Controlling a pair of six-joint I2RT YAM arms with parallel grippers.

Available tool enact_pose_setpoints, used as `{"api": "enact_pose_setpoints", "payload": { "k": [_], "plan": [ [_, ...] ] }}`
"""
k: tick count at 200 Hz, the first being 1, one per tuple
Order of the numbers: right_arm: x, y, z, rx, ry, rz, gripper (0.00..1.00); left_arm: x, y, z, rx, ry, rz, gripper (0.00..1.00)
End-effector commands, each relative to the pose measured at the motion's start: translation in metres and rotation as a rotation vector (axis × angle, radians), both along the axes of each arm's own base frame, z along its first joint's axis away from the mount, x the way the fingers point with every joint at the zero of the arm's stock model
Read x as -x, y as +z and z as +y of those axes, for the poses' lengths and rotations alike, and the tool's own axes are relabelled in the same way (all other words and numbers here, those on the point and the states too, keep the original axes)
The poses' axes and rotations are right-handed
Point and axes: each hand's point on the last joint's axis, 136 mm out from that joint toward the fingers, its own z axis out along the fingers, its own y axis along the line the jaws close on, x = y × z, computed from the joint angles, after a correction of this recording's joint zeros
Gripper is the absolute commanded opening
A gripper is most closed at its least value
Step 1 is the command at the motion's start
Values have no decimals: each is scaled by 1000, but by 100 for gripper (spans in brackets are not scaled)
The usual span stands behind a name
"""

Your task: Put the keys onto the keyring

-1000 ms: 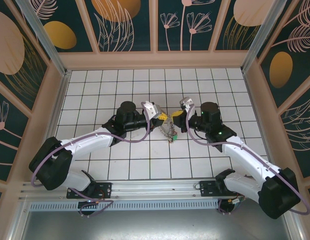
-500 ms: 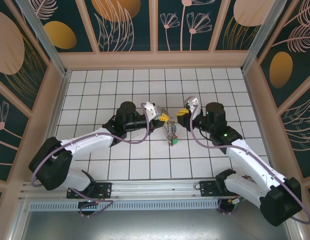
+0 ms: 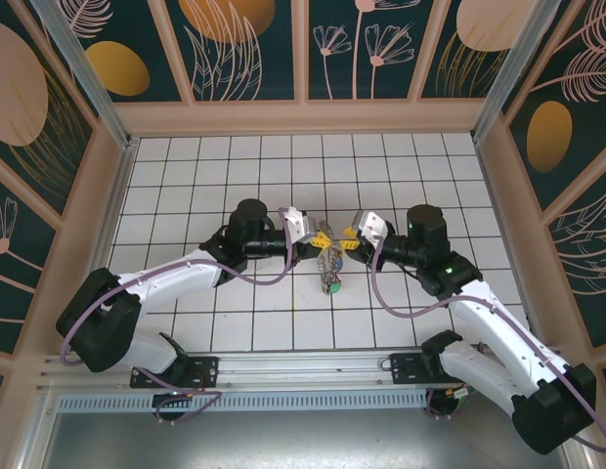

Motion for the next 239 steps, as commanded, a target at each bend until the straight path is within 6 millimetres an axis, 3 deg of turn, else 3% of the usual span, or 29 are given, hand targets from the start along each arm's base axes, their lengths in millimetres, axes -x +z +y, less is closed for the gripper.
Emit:
{"api": "enact_pose_setpoints", "payload": {
  "k": [1,70,102,151,239],
  "plan": [
    [7,14,11,-3,96,-56,24,7,35,-7,70,-65,-80,0],
    [8,4,13,32,123,-59,25,5,35,-8,67,-60,-75,0],
    [-1,-4,8,64,72,-73,25,6,34,-9,69,-73,-74,0],
    [-10,1,8,44,35,-119,27,8,35,-8,69,-85,-73,0],
    [-9,4,8,28,30,-129,31,6,32,-8,55,-68,-70,0]
  ]
}}
